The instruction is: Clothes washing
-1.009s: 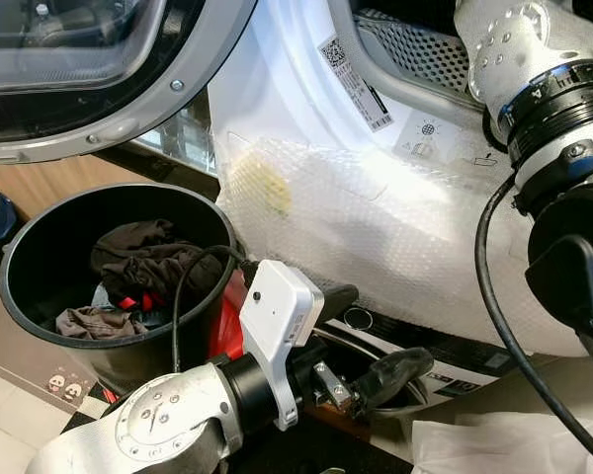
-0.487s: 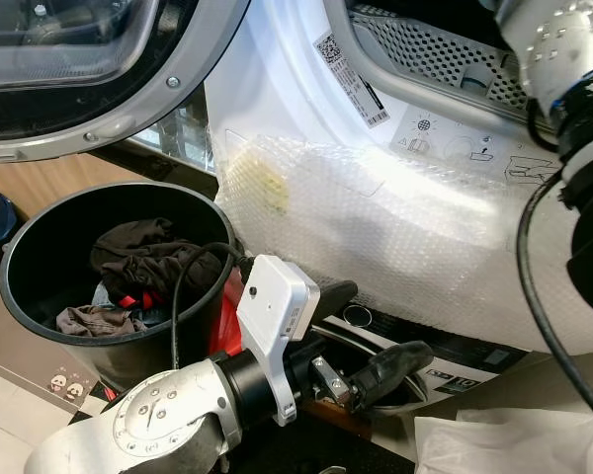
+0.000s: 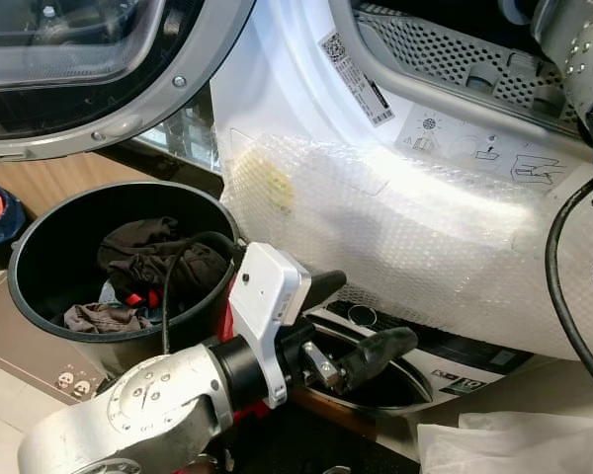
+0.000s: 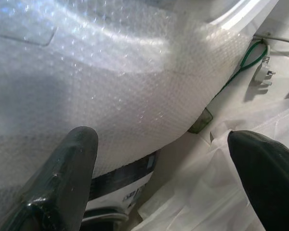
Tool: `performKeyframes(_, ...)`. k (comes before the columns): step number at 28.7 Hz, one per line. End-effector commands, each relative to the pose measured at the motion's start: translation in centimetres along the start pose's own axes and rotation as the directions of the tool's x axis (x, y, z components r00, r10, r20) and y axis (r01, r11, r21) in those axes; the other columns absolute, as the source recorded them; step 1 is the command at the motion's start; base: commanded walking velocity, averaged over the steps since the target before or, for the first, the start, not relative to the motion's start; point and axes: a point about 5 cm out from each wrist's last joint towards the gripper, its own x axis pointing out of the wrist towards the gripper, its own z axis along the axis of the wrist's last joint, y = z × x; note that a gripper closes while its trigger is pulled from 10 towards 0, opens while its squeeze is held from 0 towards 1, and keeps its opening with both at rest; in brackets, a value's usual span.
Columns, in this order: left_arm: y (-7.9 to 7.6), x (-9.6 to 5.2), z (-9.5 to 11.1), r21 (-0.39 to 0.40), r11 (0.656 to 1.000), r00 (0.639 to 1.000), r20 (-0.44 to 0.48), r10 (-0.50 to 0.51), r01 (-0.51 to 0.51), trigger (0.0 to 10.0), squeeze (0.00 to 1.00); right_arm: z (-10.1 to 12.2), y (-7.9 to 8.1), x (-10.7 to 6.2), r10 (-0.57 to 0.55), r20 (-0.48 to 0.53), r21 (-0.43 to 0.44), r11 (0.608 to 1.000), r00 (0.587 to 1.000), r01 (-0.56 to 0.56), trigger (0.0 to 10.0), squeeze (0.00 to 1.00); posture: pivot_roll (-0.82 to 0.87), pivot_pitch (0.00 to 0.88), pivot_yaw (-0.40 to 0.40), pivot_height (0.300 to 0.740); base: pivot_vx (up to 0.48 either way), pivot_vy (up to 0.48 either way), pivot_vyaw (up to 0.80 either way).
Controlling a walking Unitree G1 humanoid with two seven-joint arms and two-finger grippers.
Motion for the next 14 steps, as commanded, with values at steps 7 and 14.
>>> performKeyframes(7,-0.6,0.1,0.2,-0.006,0.999,0.999,0.01,-0.054,0.054,10.0,0.0,-0.8,-2.9,-1.2,-0.015,-0.045,-0.03,0.999,0.999,0.014,10.0,1.0,0.02,0.247,-0.099,0.74,0.0,0.0,0.0)
performKeyframes(14,-0.3,0.1,0.2,0.0,0.998,0.998,0.006,-0.056,0.056,10.0,0.0,-1.2,-3.7,-1.7,0.007,-0.081,0.056,0.998,0.997,-0.002,10.0,1.0,0.02,0.231,-0.095,0.74,0.0,0.0,0.0)
